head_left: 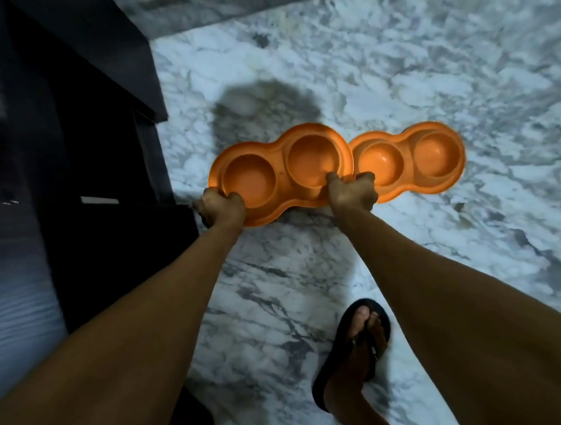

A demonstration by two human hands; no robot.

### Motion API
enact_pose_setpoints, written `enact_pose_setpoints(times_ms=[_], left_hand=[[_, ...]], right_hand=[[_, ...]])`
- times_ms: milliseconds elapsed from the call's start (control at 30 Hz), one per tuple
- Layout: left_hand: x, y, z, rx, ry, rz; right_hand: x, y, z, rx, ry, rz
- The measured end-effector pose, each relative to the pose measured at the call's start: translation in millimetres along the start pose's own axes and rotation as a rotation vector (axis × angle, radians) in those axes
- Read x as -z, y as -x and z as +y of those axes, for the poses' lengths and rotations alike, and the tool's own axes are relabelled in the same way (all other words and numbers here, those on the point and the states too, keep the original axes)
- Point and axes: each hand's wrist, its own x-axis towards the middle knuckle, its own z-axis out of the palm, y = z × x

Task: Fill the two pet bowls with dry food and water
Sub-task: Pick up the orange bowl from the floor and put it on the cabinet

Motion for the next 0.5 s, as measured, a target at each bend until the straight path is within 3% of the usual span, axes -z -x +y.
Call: enact_pose_setpoints(times_ms=[167, 500], left_hand=[[80, 83, 80, -0.066, -0.062, 0.013], [292, 303, 255, -0.195, 0.219, 0.015]], right_hand=[[95, 61, -71, 0.026, -0.092, -0.014], [323, 256, -229, 0.107, -0.258, 0.008]])
